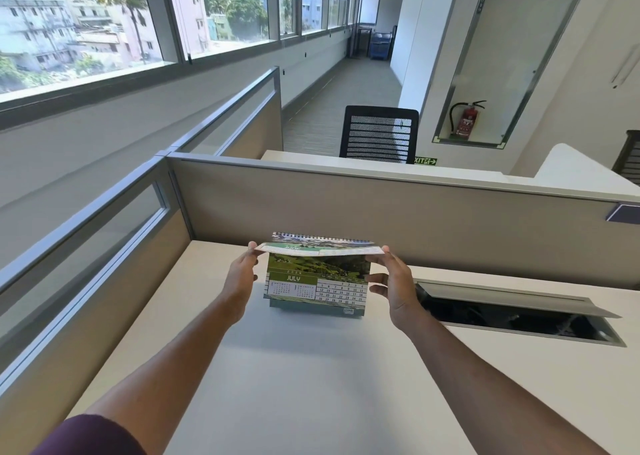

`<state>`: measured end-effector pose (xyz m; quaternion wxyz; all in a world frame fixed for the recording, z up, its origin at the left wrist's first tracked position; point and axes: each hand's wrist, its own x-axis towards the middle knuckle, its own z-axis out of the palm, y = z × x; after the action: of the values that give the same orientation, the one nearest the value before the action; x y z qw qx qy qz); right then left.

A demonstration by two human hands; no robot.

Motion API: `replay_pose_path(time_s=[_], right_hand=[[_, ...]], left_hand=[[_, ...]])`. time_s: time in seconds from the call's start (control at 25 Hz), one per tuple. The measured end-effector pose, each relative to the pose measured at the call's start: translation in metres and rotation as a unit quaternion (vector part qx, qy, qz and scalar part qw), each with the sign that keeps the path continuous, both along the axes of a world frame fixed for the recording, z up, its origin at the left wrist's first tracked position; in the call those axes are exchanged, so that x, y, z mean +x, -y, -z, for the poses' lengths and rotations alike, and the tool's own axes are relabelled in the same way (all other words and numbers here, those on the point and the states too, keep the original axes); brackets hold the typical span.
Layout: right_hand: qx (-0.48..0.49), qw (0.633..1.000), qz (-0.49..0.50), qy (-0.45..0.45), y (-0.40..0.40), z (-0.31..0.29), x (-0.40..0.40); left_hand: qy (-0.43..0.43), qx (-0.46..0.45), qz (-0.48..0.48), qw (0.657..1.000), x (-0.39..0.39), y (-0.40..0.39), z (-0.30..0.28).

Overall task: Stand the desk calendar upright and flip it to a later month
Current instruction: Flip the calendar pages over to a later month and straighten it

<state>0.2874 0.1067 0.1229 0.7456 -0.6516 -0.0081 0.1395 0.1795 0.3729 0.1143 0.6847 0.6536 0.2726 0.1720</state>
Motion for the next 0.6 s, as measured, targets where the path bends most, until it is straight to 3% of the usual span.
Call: replay_pose_path(time_s=[0.28, 0.44, 0.6], right_hand=[[0.041, 0.993, 0.039, -0.106, -0.004, 0.005, 0.001], [-0.014, 0.997, 0.032, -0.067, -0.004, 0.010, 0.003], [-0.064, 0.995, 0.034, -0.067, -0.003, 0.024, 0.008]], left_hand=[[0.015, -0.125, 0.000, 0.992, -0.004, -0.003, 0.000], [0.015, -0.086, 0.041, 0.995, -0.009, 0.003, -0.003], [-0.057, 0.013, 0.029, 0.998, -0.001, 0.014, 0.016]])
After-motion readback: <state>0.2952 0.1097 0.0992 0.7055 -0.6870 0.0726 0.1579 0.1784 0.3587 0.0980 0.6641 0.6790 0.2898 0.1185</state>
